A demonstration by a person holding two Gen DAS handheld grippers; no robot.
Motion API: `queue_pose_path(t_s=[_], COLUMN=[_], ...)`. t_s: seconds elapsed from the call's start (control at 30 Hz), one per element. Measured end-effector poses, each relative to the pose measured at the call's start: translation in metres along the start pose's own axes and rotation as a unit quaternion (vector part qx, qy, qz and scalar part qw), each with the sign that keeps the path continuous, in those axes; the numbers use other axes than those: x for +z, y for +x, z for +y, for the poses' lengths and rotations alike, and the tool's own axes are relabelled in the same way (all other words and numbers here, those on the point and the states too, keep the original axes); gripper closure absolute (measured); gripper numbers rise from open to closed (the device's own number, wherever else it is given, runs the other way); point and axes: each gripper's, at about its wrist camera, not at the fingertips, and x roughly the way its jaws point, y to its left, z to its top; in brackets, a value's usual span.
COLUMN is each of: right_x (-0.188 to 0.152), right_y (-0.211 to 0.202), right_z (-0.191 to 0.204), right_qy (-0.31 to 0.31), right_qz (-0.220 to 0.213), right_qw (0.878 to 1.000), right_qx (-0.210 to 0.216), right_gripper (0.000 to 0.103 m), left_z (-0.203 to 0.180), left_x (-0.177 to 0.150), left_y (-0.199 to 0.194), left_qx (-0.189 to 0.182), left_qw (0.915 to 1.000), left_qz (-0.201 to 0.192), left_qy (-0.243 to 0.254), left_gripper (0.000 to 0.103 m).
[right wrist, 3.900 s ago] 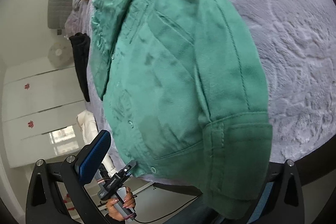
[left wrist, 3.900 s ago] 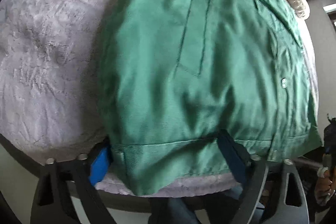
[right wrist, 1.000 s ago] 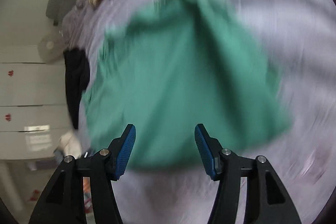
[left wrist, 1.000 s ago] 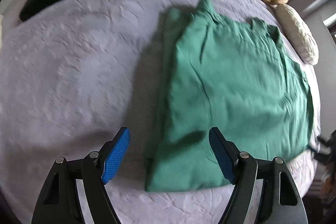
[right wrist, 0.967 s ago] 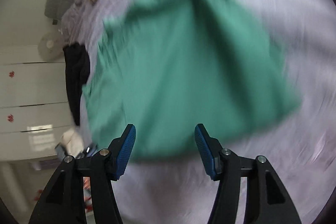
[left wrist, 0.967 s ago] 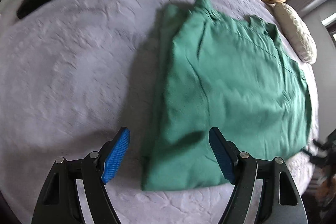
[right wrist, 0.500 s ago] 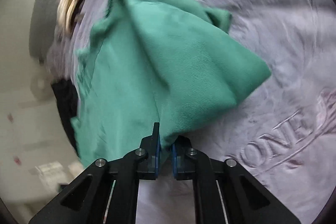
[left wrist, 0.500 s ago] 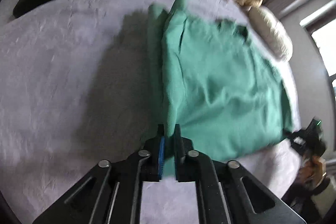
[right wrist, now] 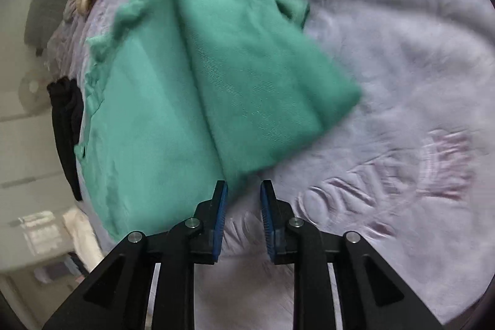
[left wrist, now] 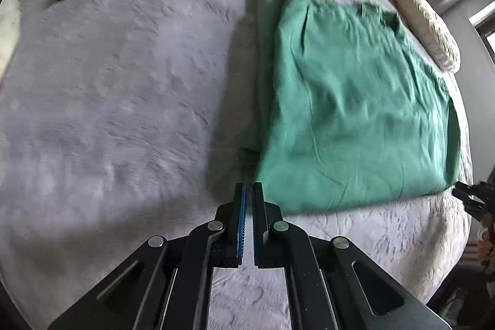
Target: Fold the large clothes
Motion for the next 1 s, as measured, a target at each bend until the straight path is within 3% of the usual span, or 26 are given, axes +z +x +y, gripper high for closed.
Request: queue_pose_path(t_s=[0.1, 0.2, 0.27, 0.33, 0.4, 0.5, 0.57, 0.63, 0.73, 0.83, 1.0], right_x=[0.005, 0.016, 0.025, 0.041, 0.049, 0.059, 0.062, 0.062, 0.059, 0.05, 0.023], right_y=[-0.027, -0.028, -0.017, 0.007, 0.017, 0.019, 0.014, 0.012, 0.004, -0.005, -0.012], right_z=[0.018, 0.03, 0.039, 0.051, 0.045, 0.021, 0.005, 0.0, -0.015, -0.027, -0.021], right_qy=[-0.058, -0.08, -0.091, -0.106, -0.098, -0.071, -0.052, -0.046, -0.022, 0.013, 0.011], right_qz=[-0.056, -0.067, -0.061, -0.048, -0.047, -0.052, -0.053, -0.051, -0.046, -0.042, -0.026], right_qw=[0.997, 0.994, 0.994, 0.992, 0.99, 0.988, 0.99, 0.991, 0.99, 0.994, 0.996], right_qx=[-0.013, -0.018, -0.02, -0.055, -0.094, -0.123, -0.12, -0.113, -0.131, -0.102, -0.083], right_gripper=[0.079, 0.08, 0.08, 0.08, 0.08, 0.084, 0.084, 0.092, 0.091, 0.088, 0.087], left_z=[-0.008, -0.017, -0.031, -0.042, -0.048, -0.041, -0.035, -0.032, -0.027, -0.025, -0.029], left_x=[0.01, 0.024, 0.033, 0.037, 0.037, 0.031, 0.027, 0.024, 0.02, 0.017, 0.0], left_y=[-0.019, -0.019, -0.007, 0.009, 0.032, 0.048, 0.047, 0.042, 0.034, 0.024, 0.014], left_qx=[0.004, -0.004, -0.001, 0.018, 0.047, 0.044, 0.041, 0.049, 0.06, 0.071, 0.083], left_qw=[0.9994, 0.9987, 0.9989, 0.9991, 0.9986, 0.999, 0.9991, 0.9988, 0.9981, 0.9973, 0.9962], left_qz=[-0.035, -0.05, -0.047, -0.036, -0.014, 0.004, 0.007, 0.01, 0.013, 0.017, 0.021], left_qy=[-0.006, -0.005, 0.005, 0.017, 0.022, 0.01, 0.003, 0.002, -0.003, -0.01, -0.014], left_gripper=[0.098, 0.098, 0.098, 0.098, 0.098, 0.098, 0.098, 0.098, 0.098, 0.098, 0.098])
